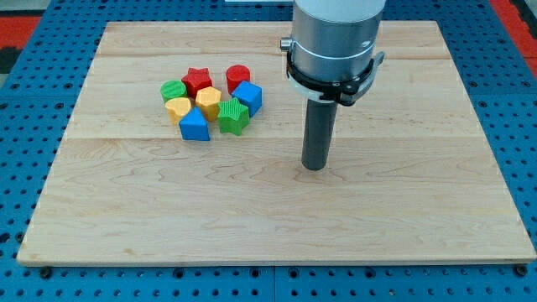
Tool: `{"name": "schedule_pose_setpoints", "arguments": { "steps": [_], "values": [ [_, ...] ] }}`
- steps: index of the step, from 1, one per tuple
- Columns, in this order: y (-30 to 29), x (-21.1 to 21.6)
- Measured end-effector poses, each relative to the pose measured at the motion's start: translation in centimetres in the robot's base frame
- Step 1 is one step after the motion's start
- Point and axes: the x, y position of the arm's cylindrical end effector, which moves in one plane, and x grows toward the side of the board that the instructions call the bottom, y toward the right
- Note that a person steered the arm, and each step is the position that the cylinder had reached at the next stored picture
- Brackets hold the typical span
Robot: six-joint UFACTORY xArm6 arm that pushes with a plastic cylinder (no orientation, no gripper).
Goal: Move the blue cube into the yellow hexagon
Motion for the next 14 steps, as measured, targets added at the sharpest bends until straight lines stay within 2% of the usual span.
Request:
{"name": "schedule_pose_setpoints", "arguments": {
  "steps": [3, 4, 6, 8, 9, 10, 11, 12, 13, 14],
  "values": [
    [-0.9, 0.2],
    [-4.4, 0.0],
    [-5.5, -3.3],
    [-4.8, -4.2],
    [-5.9, -4.6],
    [-10.7, -4.3],
    [-3.8, -5.9],
    [-5.0, -6.4],
    [-7.1, -10.0],
    [-8.7, -11.5]
  ]
}}
